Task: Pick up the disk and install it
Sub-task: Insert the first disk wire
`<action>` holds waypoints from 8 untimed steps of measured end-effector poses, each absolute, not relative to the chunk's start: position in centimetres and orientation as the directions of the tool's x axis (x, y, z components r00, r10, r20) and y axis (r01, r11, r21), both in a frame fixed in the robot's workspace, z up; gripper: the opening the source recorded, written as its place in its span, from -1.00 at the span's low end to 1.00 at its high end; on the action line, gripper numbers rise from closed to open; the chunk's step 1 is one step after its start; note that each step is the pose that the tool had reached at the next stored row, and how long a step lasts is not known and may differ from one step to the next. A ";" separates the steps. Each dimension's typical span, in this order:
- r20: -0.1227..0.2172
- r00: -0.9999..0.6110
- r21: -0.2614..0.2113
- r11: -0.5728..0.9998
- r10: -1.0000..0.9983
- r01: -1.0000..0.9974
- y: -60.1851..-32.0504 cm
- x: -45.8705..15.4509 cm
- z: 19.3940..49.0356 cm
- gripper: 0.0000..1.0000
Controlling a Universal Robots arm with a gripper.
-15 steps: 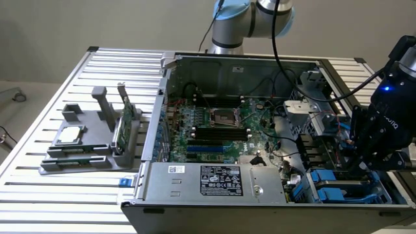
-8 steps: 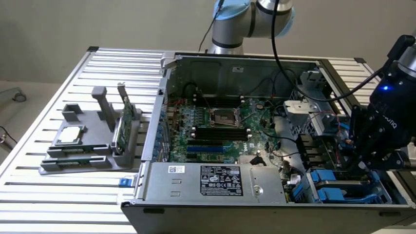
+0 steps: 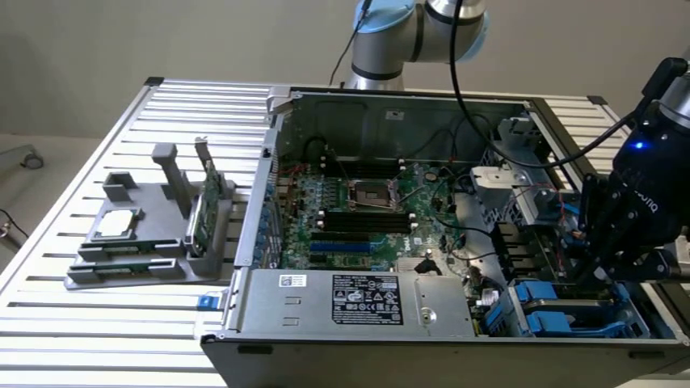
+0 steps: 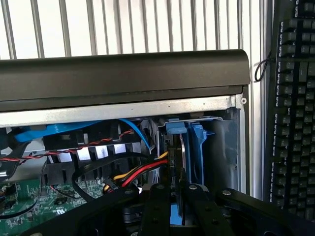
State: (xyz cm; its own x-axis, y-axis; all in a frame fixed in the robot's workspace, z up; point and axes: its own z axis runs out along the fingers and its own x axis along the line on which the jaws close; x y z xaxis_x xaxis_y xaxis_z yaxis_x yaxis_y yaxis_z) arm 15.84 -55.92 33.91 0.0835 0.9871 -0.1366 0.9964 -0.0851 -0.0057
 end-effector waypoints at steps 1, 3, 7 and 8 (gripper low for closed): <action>-0.137 0.081 -0.006 -0.083 0.987 0.997 -55.9 15.8 33.9 -0.67; -0.137 0.076 -0.006 -0.078 0.988 0.997 -55.9 15.8 33.9 -0.67; -0.137 0.067 -0.006 -0.068 0.988 0.998 -55.9 15.8 33.9 -0.67; -0.137 0.066 -0.006 -0.068 0.988 0.998 -55.9 15.8 33.9 -0.67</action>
State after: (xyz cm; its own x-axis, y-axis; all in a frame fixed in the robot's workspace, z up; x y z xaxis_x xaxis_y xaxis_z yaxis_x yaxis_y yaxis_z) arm 15.83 -55.92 33.91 0.0661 0.9884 -0.1366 0.9977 -0.0675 -0.0057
